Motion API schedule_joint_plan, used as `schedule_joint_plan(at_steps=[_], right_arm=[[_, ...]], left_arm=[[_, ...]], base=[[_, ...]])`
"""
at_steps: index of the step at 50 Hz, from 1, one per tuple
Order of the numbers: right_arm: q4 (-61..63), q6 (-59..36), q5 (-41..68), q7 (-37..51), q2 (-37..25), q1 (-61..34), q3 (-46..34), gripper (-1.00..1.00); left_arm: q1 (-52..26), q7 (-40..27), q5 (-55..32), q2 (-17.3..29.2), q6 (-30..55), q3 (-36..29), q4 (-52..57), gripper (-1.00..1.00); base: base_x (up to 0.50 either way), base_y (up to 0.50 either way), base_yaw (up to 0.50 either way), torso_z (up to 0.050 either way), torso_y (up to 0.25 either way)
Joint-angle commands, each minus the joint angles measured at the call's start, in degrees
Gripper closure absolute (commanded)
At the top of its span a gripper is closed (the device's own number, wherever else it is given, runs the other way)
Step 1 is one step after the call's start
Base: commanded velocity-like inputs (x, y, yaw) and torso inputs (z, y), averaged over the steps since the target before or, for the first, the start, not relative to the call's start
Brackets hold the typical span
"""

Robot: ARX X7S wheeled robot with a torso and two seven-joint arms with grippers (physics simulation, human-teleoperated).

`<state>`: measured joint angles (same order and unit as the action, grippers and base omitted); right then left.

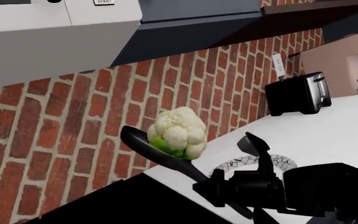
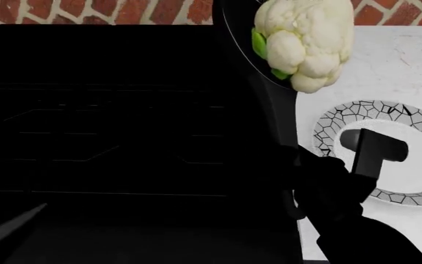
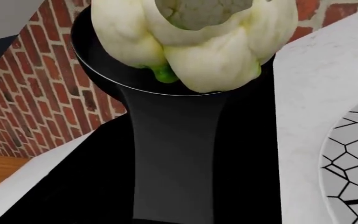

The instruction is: Pick up the pan and dump the vegetables in it onto the plate. Then return the pan to the stove.

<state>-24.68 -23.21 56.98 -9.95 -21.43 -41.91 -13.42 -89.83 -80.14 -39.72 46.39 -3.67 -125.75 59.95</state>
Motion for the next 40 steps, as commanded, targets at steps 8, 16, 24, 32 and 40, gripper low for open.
schedule_joint_plan(at_steps=[8, 16, 24, 32, 40], right_arm=[[4.0, 1.9, 7.2, -4.2, 1.1, -2.4, 5.6, 1.00], [2.1, 2.5, 8.5, -6.2, 1.9, -2.3, 6.3, 1.00], [-0.9, 3.1, 10.0, -8.4, 2.4, -2.8, 7.5, 1.00], [-3.1, 3.5, 10.6, -9.6, 3.0, -3.4, 7.9, 1.00], [-3.1, 2.6, 11.5, -9.0, 3.0, -5.1, 8.1, 1.00]], left_arm=[[-11.4, -9.8, 3.3, -8.5, -7.1, -16.8, 0.0, -1.00], [-12.3, -9.8, 3.5, -9.0, -6.8, -17.1, 0.0, -1.00], [-13.3, -9.8, 2.6, -10.4, -7.0, -16.8, 0.0, -1.00], [-12.8, -9.8, 3.3, -9.6, -7.4, -17.2, 0.0, -1.00], [-12.0, -9.8, 3.6, -9.9, -6.9, -16.9, 0.0, -1.00]], base=[[0.00, 0.00, 0.00, 0.001, 0.004], [0.00, 0.00, 0.00, 0.001, 0.004], [0.00, 0.00, 0.00, 0.001, 0.004], [0.00, 0.00, 0.00, 0.001, 0.004], [0.00, 0.00, 0.00, 0.000, 0.004]])
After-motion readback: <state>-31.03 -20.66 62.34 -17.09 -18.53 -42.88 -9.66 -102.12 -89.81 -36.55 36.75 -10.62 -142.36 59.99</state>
